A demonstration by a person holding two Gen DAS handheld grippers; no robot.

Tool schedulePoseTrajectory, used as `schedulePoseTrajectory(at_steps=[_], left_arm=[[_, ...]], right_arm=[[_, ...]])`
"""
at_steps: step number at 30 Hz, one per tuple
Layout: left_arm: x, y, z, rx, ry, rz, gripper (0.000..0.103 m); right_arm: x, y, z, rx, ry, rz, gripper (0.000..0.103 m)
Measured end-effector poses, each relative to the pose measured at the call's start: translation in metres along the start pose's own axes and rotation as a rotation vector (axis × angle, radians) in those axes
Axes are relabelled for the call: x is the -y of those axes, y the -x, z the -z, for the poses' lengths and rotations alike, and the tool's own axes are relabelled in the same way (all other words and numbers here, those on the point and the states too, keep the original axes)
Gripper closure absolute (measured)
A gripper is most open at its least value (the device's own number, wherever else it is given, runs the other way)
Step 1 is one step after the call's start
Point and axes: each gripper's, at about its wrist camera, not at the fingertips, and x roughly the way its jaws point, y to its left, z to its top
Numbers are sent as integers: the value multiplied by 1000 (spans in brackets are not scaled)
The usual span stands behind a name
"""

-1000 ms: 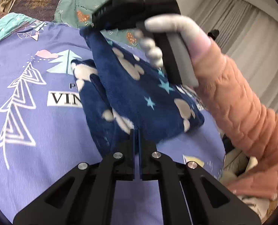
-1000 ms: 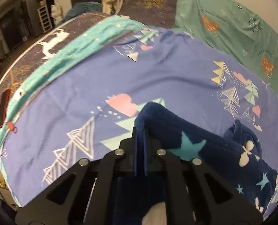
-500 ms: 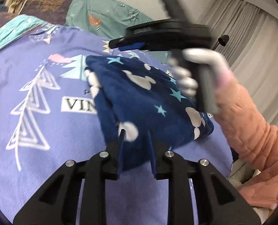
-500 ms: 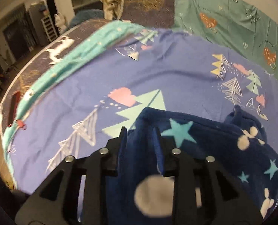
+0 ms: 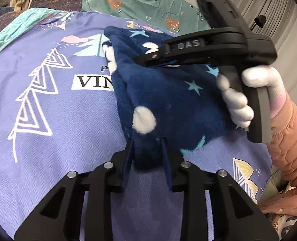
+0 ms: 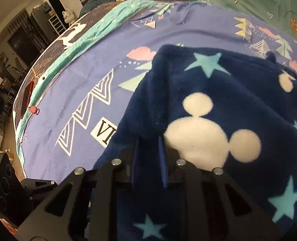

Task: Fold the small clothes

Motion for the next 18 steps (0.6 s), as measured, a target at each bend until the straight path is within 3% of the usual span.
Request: schedulePoseTrajectory(at_steps=[3,6,10,12,14,18], left_arm=[[2,5,-1,30,-22,-4,73],[0,-4,-3,3,-6,-14,73],[-8,-12,8,-23,16,4,67],[-10,-7,10,-25,37,13,67],[-12,1,13,-15,46,6,67],[-3,11,2,52,-1,-67,67]], right_arm=[[-13,17,4,53,63,6,83],[-13,0,6,-2,76,55,76],[-5,2,11,25,40,10,76],[-3,19,18,46,45,8,75],[-3,39,31,80,79,12,68],[7,77,69,136,117,60,59]])
